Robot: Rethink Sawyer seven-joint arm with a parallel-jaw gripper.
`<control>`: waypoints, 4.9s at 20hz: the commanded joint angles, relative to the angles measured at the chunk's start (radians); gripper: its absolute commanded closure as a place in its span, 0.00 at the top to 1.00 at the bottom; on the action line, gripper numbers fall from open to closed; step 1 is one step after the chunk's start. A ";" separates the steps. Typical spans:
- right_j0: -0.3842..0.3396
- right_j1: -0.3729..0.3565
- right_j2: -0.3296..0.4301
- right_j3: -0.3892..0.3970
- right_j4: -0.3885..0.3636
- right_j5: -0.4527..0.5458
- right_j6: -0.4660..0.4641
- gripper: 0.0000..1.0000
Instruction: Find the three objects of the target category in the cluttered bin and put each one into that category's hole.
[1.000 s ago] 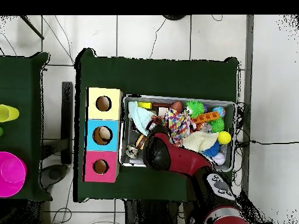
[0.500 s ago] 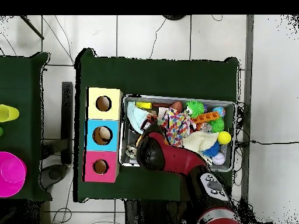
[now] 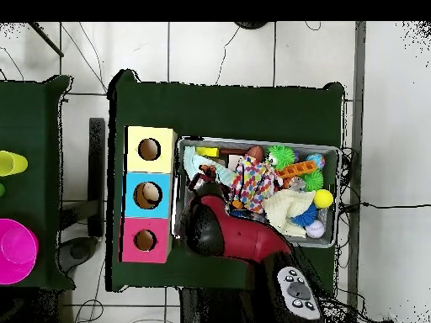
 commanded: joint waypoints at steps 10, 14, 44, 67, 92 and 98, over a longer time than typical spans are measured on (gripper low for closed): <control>0.138 -0.094 0.002 0.170 0.192 0.092 0.274 0.00; 0.182 -0.114 -0.011 0.202 0.243 0.091 0.282 0.00; 0.355 -0.158 -0.096 0.371 0.395 0.002 0.321 0.00; 0.536 -0.115 -0.118 0.360 0.535 0.007 0.400 0.00; 0.459 -0.131 -0.113 0.324 0.483 0.070 0.329 1.00; 0.423 -0.178 -0.091 0.330 0.467 0.114 0.314 1.00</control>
